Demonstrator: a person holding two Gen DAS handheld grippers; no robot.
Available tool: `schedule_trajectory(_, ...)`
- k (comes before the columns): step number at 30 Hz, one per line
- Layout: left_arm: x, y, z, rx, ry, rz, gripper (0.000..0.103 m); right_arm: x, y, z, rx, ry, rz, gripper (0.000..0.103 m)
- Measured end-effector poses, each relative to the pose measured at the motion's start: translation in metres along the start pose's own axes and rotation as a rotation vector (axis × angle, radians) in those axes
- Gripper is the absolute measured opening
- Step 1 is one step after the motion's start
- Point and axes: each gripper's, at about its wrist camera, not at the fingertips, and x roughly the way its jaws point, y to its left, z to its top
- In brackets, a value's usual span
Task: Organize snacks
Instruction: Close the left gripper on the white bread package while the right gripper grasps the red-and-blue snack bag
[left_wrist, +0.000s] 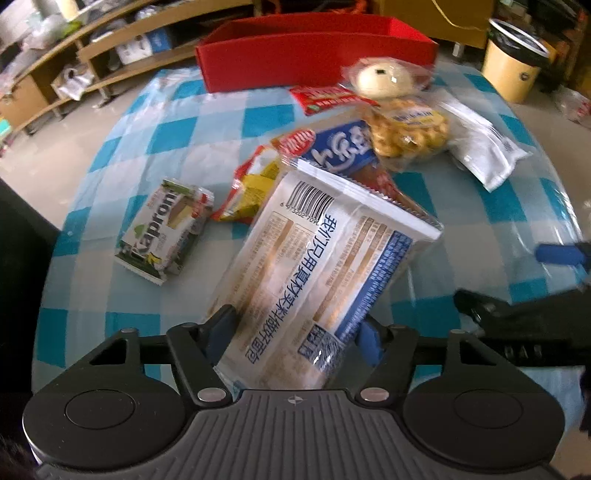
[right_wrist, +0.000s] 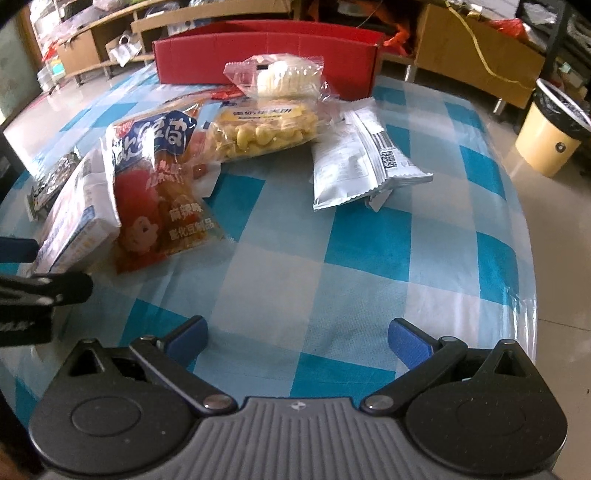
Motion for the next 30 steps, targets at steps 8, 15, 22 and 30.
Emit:
schedule_trajectory(8, 0.015, -0.011, 0.017, 0.257, -0.036, -0.014, 0.094, 0.001, 0.000, 0.001, -0.005, 0.028, 0.004, 0.102)
schedule_trajectory(15, 0.037, 0.007, 0.024, 0.174, 0.054, -0.100, 0.084, 0.001, -0.007, 0.002, -0.018, 0.004, 0.030, 0.100)
schedule_trajectory(22, 0.022, 0.025, 0.014, 0.077, 0.055, -0.121, 0.078, -0.025, -0.004, 0.032, 0.051, -0.097, 0.109, 0.072)
schedule_trajectory(30, 0.000, 0.065, 0.016, -0.097, -0.025, -0.117, 0.078, -0.007, 0.043, 0.078, -0.061, -0.130, 0.161, 0.079)
